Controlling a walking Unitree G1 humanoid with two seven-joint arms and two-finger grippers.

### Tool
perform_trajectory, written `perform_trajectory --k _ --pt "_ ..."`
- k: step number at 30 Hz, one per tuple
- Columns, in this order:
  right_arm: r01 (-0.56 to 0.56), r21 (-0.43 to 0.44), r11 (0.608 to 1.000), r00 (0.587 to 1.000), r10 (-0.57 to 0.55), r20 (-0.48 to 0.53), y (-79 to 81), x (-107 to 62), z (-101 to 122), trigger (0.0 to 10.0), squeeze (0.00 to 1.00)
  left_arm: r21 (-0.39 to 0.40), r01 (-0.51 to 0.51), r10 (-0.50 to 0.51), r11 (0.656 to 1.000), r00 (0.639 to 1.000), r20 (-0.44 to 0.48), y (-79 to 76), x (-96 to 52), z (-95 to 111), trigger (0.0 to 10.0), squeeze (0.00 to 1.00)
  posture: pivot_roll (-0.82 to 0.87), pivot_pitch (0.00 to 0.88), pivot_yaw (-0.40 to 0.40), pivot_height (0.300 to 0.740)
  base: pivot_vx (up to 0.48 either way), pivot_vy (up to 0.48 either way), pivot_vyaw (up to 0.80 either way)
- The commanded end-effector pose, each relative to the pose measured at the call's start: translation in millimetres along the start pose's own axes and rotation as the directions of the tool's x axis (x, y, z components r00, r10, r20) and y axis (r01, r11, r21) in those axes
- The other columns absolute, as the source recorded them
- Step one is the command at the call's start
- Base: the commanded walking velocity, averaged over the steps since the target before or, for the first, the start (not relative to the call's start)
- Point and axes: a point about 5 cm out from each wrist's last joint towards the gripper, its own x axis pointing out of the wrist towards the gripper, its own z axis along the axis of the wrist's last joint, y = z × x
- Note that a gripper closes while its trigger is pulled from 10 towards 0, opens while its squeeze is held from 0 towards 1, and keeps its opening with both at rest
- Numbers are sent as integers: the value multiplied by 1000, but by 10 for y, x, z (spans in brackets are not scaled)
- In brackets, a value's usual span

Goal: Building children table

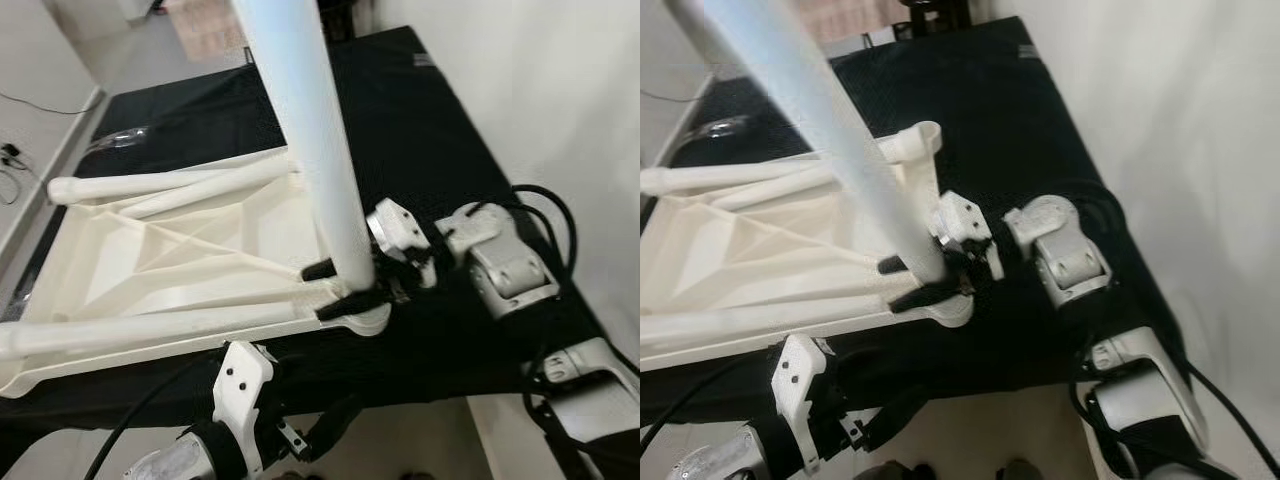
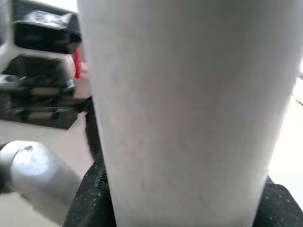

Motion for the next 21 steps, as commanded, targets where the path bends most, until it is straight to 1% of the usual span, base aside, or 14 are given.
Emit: perform_trajectory --k 1,2,4,5,8,10,11,12,13,15,20,21 --pt "64 195 979 997 -53 -59 60 37 -374 10000 0 1 -8 8 1000 999 -34 12 -39 -31 10000 0 23 254 151 740 0 0 0" --pt "96 232 968 995 -86 -53 57 48 -406 10000 0 0 -7 7 1000 999 -35 11 -39 -29 10000 0 23 255 150 740 0 0 0" --pt "161 278 947 987 -149 -64 53 69 -478 10000 0 0 -7 7 1000 999 -35 12 -39 -26 10000 0 22 257 152 740 0 0 0" --pt "189 292 938 982 -174 -77 52 77 -517 10000 0 1 -6 6 1000 999 -36 11 -39 -26 10000 0 22 257 151 740 0 0 0" --pt "211 300 930 977 -194 -86 49 83 -546 10000 0 1 -6 6 1000 999 -36 11 -40 -26 10000 0 22 257 151 740 0 0 0" --pt "290 331 898 957 -274 -97 22 101 -606 10000 0 1 -6 6 1000 999 -38 9 -43 -25 10000 0 22 260 151 740 0 0 0" --pt "317 335 887 948 -301 -100 12 107 -622 10000 0 1 -6 6 1000 999 -38 8 -45 -25 10000 0 22 260 151 740 0 0 0" --pt "317 335 887 948 -301 -100 12 107 -622 10000 0 1 -6 6 1000 999 -38 8 -45 -25 10000 0 22 260 151 740 0 0 0" --pt "335 343 878 942 -323 -92 16 114 -628 10000 0 1 -6 6 1000 999 -39 8 -46 -25 10000 0 22 260 151 740 0 0 0" --pt "352 351 868 935 -344 -85 61 123 -649 10000 0 0 -6 6 1000 999 -41 6 -50 -26 10000 0 21 261 153 740 0 0 0" --pt "400 334 853 916 -386 -112 126 141 -681 10000 0 0 -4 4 1000 999 -44 2 -54 -26 10000 0 20 258 150 740 0 0 0" --pt "440 315 841 898 -422 -127 166 159 -693 10000 0 0 -4 4 1000 999 -45 0 -56 -28 10000 0 20 257 148 740 0 0 0"
